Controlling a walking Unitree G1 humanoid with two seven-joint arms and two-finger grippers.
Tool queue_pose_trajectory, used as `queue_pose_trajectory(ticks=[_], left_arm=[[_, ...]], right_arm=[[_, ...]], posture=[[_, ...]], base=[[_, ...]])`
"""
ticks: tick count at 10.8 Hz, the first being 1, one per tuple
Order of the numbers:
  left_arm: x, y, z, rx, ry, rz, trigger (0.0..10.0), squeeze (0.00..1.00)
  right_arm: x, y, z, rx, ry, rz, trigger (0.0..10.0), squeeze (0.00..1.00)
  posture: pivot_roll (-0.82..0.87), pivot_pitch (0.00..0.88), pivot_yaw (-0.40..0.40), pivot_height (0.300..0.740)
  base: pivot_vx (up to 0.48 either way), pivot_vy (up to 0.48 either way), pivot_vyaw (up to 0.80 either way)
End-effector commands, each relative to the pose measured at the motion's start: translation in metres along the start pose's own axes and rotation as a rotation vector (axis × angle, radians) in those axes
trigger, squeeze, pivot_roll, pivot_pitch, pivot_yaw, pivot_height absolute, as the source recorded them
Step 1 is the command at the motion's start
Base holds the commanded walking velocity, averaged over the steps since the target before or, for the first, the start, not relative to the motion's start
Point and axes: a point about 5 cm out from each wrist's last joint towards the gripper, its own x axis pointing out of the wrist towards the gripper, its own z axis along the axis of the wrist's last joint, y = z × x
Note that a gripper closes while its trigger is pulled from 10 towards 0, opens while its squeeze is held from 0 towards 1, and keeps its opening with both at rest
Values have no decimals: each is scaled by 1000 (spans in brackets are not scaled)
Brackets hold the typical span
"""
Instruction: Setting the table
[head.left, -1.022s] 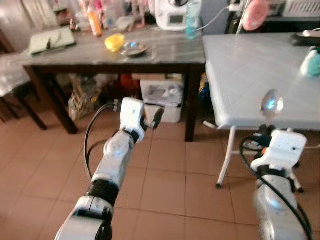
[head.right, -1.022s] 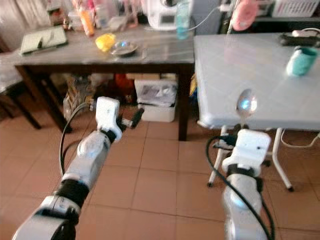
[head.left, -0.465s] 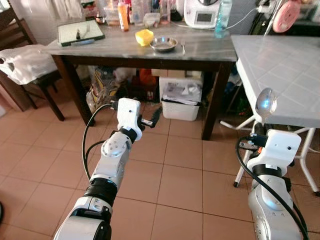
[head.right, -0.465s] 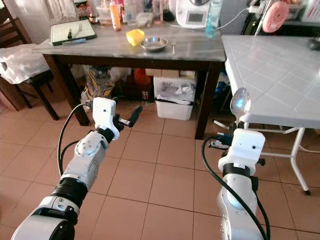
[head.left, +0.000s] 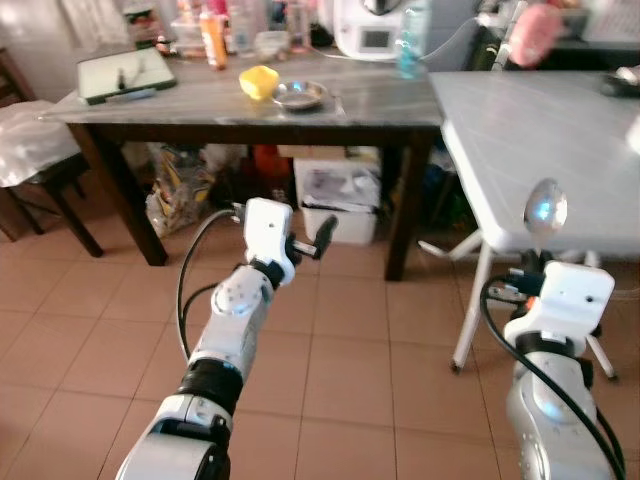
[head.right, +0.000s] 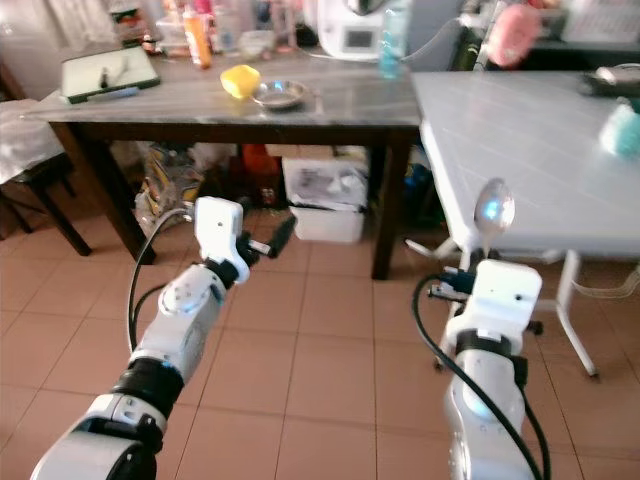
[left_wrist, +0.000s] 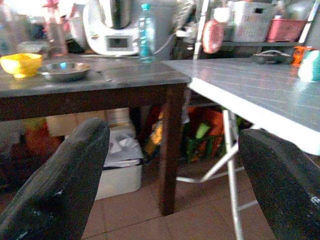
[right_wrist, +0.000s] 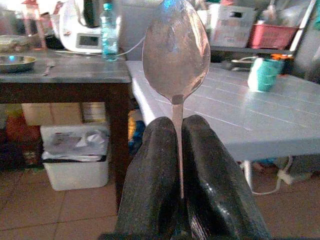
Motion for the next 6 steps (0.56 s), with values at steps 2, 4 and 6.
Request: queue_pose_trajectory(ticks=[2, 4, 6], left_arm=[[2, 3, 4, 3, -6, 4, 10000, 0], [3, 2, 4, 2, -7, -1, 10000, 0], [3, 1, 4, -1, -5, -5, 10000, 0]], right_arm=[[-1, 3, 7, 4, -34, 11, 10000, 0], [-1, 3, 7, 4, -33, 10, 10000, 0], [-1, 5, 6, 6, -31, 13, 10000, 0]], posture=[[-45, 58, 55, 740], [-45, 60, 61, 740], [-46, 60, 62, 740]], base=[[480, 0, 0], [480, 0, 0], [480, 0, 0]])
